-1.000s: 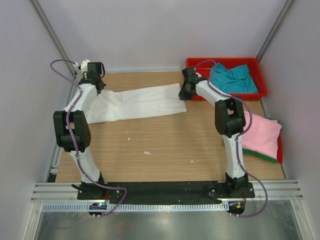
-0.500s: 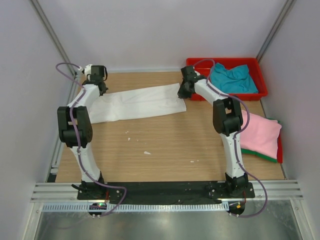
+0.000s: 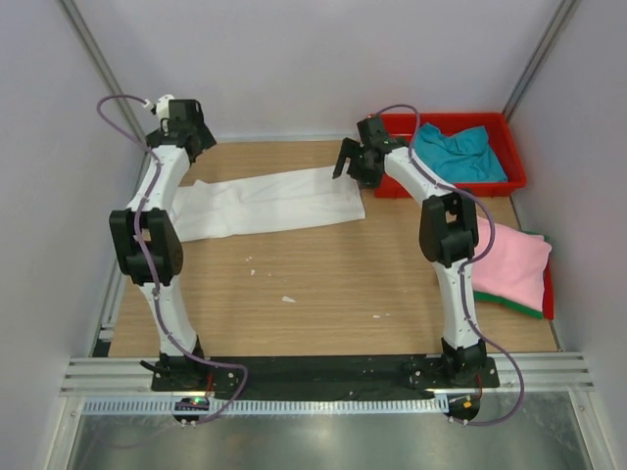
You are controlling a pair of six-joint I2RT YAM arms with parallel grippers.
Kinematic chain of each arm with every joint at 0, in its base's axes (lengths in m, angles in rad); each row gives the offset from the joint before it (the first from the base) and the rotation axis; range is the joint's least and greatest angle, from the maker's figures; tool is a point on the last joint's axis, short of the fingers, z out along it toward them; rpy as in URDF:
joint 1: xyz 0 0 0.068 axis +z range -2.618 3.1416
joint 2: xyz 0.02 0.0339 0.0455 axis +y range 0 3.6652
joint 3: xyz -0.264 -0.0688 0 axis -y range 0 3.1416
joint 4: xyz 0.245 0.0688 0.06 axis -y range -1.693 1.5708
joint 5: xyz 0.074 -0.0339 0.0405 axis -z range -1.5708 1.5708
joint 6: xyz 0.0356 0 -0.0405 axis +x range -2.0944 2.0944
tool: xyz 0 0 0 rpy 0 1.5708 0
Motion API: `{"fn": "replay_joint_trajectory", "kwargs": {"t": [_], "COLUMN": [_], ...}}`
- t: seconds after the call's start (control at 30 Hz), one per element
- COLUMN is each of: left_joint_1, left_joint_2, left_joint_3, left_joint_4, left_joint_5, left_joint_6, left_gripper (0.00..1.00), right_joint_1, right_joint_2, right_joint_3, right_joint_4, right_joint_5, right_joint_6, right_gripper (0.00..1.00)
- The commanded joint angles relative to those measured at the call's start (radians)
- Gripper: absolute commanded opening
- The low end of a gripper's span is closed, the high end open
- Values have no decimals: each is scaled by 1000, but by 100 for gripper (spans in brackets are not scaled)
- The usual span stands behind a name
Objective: Fold and stack the t-shirts
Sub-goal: Fold the tshirt
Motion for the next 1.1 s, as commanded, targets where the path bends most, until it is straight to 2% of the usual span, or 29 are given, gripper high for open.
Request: {"fn": "replay_joint_trajectory", "kwargs": {"t": [0.0,0.07,0.2,0.33,0.47,0.73,0.9,1.07], "left_joint_1": [6,6,6,6,6,94,120,129], "left_joint_2": [-16,-44,-114,-144,-144,-102,-74,-23], "left_joint_3": [122,110,-37,-216,-307,-390,-441,-459], "left_joint_4": [-110,-149,-117,-111,-126,-118,-97,-109], "left_joint_5": [40,107,235,253,235,247,253,246], "left_joint_6": [-30,-70,-187,-308,-408,-501,-517,-523], "left_gripper": [99,99,99,99,99,100,100,99], "right_joint_1": [5,17,43,92,138,192,194,194], "right_joint_2": [-135,-163,-204,-217,-165,12,64,100], "right_joint_3": [49,49,10,-20,-28,48,15,4], "right_joint_4": [15,15,36,48,70,117,180,174], "right_joint_5": [-142,-186,-205,-151,-96,-15,25,99], "right_joint_6": [-89,-109,-166,-266,-318,-367,-407,-464], "right_gripper": [91,93,93,94,95,96,96,97]}}
